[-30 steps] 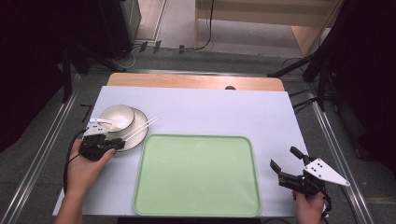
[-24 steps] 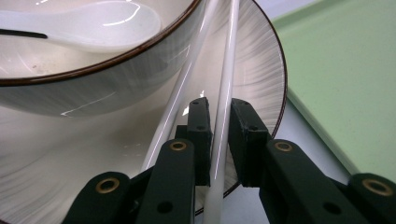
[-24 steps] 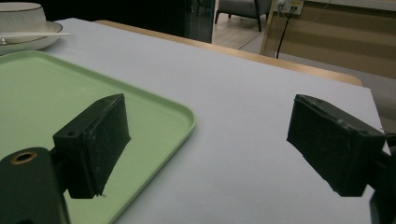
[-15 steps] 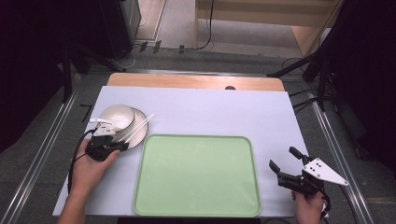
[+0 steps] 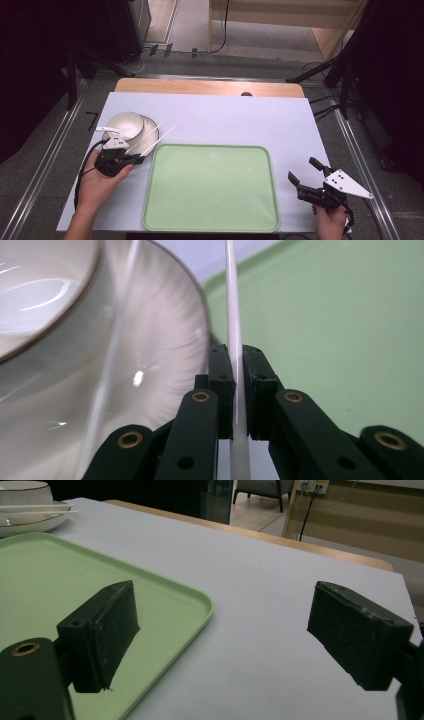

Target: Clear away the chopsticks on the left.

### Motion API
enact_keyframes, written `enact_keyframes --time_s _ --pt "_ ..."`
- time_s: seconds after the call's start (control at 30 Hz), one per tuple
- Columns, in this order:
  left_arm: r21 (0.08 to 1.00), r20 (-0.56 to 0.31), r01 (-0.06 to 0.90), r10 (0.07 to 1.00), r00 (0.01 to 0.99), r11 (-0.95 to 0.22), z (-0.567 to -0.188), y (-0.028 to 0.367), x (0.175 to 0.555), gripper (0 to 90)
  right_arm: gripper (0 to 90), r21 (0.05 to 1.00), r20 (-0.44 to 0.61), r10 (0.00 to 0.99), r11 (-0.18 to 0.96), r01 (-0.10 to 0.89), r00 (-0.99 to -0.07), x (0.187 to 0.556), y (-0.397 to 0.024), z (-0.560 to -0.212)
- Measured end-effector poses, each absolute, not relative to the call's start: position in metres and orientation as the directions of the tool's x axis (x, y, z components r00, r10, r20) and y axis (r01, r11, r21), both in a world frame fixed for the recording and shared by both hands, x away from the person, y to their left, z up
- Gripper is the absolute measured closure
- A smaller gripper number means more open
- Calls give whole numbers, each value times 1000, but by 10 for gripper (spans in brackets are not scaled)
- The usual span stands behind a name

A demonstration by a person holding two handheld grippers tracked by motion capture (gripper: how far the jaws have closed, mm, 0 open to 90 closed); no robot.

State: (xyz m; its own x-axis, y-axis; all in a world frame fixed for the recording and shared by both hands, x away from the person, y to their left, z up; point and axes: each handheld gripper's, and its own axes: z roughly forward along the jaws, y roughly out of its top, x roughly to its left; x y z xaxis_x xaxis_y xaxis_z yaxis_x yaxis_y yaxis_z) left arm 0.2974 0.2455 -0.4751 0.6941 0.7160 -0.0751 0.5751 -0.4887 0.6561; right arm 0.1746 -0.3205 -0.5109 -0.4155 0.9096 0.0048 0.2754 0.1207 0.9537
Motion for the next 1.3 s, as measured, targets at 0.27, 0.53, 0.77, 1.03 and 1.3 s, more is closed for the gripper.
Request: enact_keyframes --time_s 0.27,0.53,0.77,1.03,1.3 --pt "639 -147 606 699 700 -473 -484 212 271 847 130 954 4 908 122 273 -419 174 -319 -510" --pt "601 -205 658 709 675 -454 -499 190 248 846 130 956 2 908 122 268 -419 174 -320 -510" --pt "592 -247 681 707 662 -431 -508 178 244 845 130 955 -1 907 125 267 -420 175 -319 -510" --pt "586 -251 688 712 655 -427 -514 173 243 842 130 955 -2 907 127 268 -420 174 -319 -510" --pt "585 -264 697 715 647 -414 -515 174 243 837 130 955 -6 908 130 268 -420 174 -319 -510"
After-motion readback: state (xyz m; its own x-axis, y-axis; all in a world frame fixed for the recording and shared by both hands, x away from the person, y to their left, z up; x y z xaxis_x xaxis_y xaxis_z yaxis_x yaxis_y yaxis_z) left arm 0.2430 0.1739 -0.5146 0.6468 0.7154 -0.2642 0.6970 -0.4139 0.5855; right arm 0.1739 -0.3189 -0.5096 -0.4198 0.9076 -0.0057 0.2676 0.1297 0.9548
